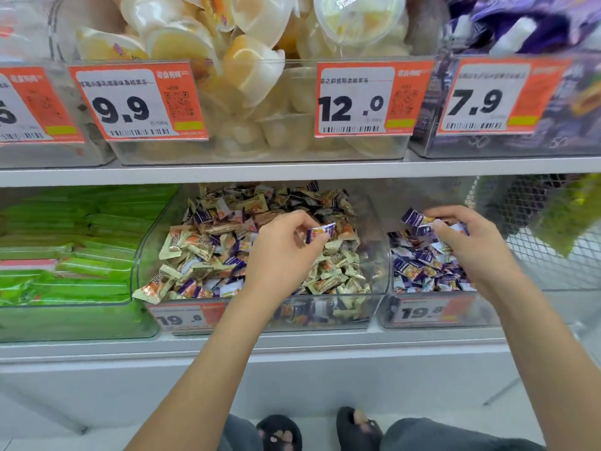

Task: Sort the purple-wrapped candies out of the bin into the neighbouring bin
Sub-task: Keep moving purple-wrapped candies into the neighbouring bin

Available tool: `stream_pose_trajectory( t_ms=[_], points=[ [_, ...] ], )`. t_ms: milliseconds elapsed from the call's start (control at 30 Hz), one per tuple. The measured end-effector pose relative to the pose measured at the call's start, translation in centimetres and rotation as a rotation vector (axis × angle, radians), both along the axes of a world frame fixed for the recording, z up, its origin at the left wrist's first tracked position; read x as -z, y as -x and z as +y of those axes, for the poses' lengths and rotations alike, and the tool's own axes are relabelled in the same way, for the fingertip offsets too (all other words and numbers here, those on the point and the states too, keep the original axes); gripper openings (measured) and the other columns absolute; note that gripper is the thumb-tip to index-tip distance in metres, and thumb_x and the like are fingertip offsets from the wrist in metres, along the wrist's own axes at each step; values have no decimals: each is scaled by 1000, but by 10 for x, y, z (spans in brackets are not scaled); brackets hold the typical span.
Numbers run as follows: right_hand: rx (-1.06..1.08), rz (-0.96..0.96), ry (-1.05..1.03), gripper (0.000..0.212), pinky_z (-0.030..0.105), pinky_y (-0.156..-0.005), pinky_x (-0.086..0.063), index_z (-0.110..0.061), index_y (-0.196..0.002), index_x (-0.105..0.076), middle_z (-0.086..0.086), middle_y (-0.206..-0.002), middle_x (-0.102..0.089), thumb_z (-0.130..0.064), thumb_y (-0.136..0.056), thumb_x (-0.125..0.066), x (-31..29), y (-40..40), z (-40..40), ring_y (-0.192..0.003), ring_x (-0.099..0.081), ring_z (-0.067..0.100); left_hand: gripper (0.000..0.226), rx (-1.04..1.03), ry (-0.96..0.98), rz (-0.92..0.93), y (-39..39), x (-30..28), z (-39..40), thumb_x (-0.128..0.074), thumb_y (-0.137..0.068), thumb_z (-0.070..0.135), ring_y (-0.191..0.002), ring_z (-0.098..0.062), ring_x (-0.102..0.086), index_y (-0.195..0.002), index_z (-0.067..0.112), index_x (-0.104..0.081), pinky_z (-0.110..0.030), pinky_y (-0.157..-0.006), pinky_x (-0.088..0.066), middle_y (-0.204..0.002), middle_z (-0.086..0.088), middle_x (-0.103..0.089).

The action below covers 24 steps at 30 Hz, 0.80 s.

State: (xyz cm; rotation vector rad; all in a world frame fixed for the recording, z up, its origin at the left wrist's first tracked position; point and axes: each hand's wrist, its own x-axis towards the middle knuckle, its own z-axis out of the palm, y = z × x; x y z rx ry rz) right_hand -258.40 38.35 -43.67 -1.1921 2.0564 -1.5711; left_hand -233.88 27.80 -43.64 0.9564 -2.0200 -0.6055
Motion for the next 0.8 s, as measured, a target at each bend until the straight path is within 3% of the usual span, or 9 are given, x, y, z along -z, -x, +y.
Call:
stream_pose_trajectory(
  t_ms=[133,233,300,367,500,600,667,733,800],
  points=[
    [-2,-32,-68,22,22,-67,-40,-35,-106,-60,-22,-97,-64,-30,-102,-39,2,17,5,-91,-55,-8,6,88,-67,1,29,4,15,-69,-83,34,-63,-8,-55,-84,31,-63,-28,-62,-47,-65,8,-59],
    [-22,-43,-62,24,15,-73,-40,-32,-113,-57,-22,-96,-68,-33,-103,-36,-1,17,8,-84,-58,-19,6,126,-111,21,42,6,18,-70,-83,32,-61,-6,-57,-82,35,-64,-18,-57,-46,-64,10,-62],
    [-58,-28,-4,21,21,-81,-48,-29,-107,-62,-13,-96,-72,-27,-101,-41,-4,10,8,-87,-65,-6,8,136,-138,47,48,6,19,-72,-81,28,-67,-3,-57,-85,33,-67,-10,-59,-45,-70,13,-64],
    [-191,-5,22,19,24,-76,-54,-33,-105,-65,-11,-95,-73,-24,-97,-51,-10,-6,8,-86,-68,4,13,145,-170,102,53,6,21,-75,-79,25,-72,0,-56,-83,31,-65,-7,-62,-44,-76,12,-64],
    [-466,98,-44,22,20,-62,-54,-29,-103,-70,-10,-97,-71,-15,-87,-67,-13,-37,1,-77,-67,3,22,140,-198,212,62,4,27,-80,-73,22,-68,-5,-60,-78,22,-58,-15,-64,-50,-74,5,-66],
    [-369,64,24,16,20,-62,-54,-20,-92,-72,2,-86,-72,-8,-83,-70,-16,-36,-3,-67,-65,10,21,225,-288,283,61,3,29,-76,-78,12,-70,-6,-65,-82,16,-56,-24,-63,-55,-77,2,-70],
    [-273,67,46,16,22,-62,-53,-24,-88,-72,1,-81,-71,-9,-83,-71,-17,-27,-2,-66,-65,13,21,255,-319,272,54,3,28,-72,-81,10,-76,-4,-67,-91,19,-55,-26,-60,-57,-86,5,-71],
    [-78,160,10,18,23,-59,-50,-31,-84,-69,-3,-80,-70,-14,-83,-70,-16,-13,1,-67,-64,12,23,203,-275,181,43,1,23,-70,-83,14,-78,2,-64,-98,24,-56,-19,-63,-55,-95,12,-68],
    [70,300,-112,22,25,-61,-48,-35,-86,-66,-6,-91,-70,-13,-85,-65,-15,-4,4,-76,-64,13,17,100,-216,81,26,-2,12,-71,-82,16,-73,5,-61,-90,28,-61,-10,-64,-50,-92,16,-66]
  ],
)
